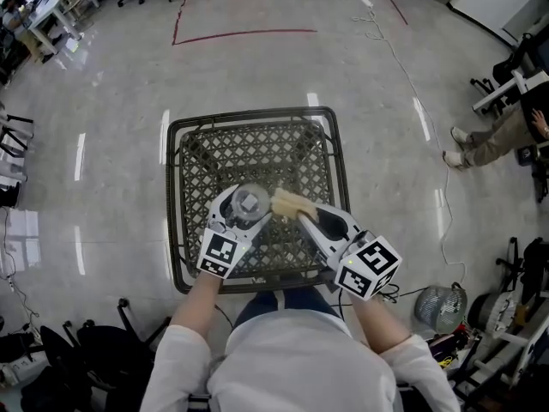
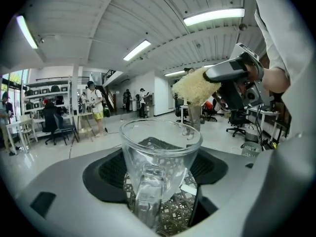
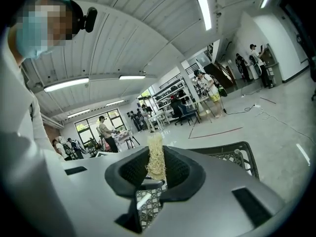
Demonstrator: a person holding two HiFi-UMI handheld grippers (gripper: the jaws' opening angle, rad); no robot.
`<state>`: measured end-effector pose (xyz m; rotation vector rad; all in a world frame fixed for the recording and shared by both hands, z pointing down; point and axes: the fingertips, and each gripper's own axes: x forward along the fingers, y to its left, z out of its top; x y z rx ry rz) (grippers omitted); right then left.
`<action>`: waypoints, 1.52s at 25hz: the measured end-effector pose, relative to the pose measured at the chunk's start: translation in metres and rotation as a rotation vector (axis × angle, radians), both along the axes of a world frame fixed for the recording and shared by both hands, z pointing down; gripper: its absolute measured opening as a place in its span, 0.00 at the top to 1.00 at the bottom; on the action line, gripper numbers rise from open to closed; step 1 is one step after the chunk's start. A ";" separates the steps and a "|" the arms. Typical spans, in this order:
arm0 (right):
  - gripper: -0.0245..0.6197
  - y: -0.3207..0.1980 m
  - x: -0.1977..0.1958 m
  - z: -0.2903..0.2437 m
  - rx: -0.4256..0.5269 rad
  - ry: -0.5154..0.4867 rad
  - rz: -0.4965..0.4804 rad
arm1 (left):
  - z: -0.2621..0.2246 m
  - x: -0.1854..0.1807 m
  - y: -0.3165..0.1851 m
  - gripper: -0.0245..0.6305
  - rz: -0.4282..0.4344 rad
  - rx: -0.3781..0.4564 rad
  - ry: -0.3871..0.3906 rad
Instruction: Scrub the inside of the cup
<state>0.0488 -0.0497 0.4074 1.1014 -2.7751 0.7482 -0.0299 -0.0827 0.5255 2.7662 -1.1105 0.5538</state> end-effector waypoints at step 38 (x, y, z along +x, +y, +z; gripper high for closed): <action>0.83 -0.007 0.016 0.106 -0.165 0.075 0.005 | 0.149 -0.006 -0.034 0.38 -0.102 -0.138 0.038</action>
